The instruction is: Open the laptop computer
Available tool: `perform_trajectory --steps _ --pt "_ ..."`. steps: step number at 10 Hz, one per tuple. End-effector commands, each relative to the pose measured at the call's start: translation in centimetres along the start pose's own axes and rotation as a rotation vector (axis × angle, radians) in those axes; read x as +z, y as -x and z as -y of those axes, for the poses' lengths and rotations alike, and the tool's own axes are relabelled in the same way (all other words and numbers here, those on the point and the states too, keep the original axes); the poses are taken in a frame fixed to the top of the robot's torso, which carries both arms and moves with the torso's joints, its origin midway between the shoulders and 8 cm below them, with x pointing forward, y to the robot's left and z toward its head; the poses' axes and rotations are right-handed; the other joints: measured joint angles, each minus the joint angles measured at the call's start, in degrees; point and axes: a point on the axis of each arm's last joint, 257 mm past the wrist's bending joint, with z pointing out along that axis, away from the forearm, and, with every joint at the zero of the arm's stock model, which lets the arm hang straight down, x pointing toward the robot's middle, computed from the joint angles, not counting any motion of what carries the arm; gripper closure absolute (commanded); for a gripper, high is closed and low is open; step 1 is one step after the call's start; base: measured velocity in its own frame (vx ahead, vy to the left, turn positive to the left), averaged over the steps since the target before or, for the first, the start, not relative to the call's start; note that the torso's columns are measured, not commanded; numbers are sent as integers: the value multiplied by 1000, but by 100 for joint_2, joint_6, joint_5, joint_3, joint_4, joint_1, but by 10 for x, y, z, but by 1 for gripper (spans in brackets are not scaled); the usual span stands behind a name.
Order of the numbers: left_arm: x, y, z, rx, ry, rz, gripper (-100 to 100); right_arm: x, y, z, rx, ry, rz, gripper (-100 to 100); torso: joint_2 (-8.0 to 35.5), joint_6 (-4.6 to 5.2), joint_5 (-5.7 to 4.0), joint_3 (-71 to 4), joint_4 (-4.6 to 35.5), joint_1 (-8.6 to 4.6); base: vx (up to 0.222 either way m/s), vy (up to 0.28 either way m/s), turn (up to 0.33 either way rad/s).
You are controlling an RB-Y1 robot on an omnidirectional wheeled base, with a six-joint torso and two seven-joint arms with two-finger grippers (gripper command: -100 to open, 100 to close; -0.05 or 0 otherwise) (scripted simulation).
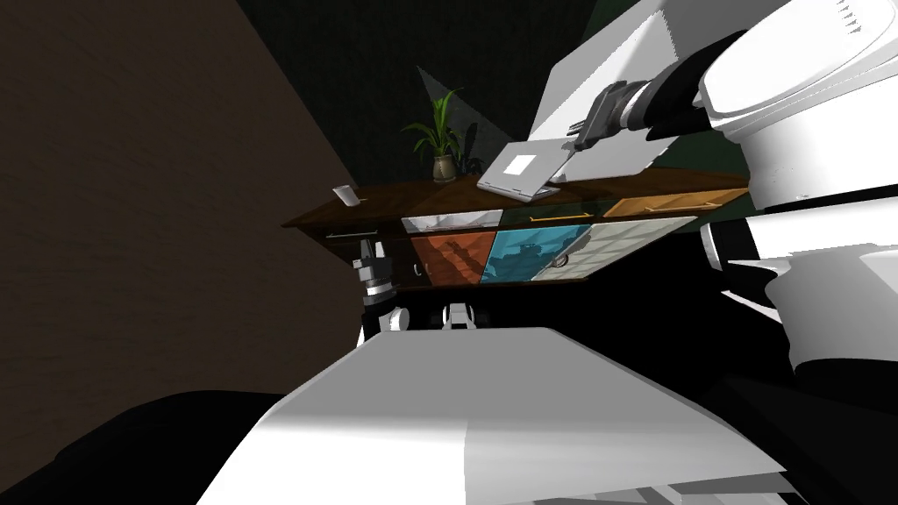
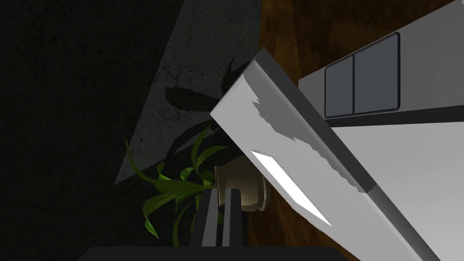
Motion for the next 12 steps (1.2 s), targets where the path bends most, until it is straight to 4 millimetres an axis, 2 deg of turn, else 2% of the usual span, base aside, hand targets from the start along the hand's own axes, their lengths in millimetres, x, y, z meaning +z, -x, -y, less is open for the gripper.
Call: perform_trajectory --steps 1,5,7,11,12 --pt "0 0 0 0 0 0 0 14 15 -17 -46 -1 26 -100 4 7 -5 4 3 -6 -63 -76 12" --pt "0 0 0 0 0 0 0 35 41 -43 -109 -4 70 -100 -21 7 -7 -12 -10 -5 -70 -78 29" --pt "0 0 0 0 0 0 0 39 47 -49 -122 -6 80 -100 -32 5 -4 -19 -11 4 -34 -45 14" --pt "0 0 0 0 0 0 0 60 81 -80 -190 -20 136 -100 -23 7 -19 -13 -22 -21 -83 -85 41" --pt "0 0 0 0 0 0 0 60 81 -80 -190 -20 136 -100 -30 8 -20 -17 -26 -22 -51 -73 24"
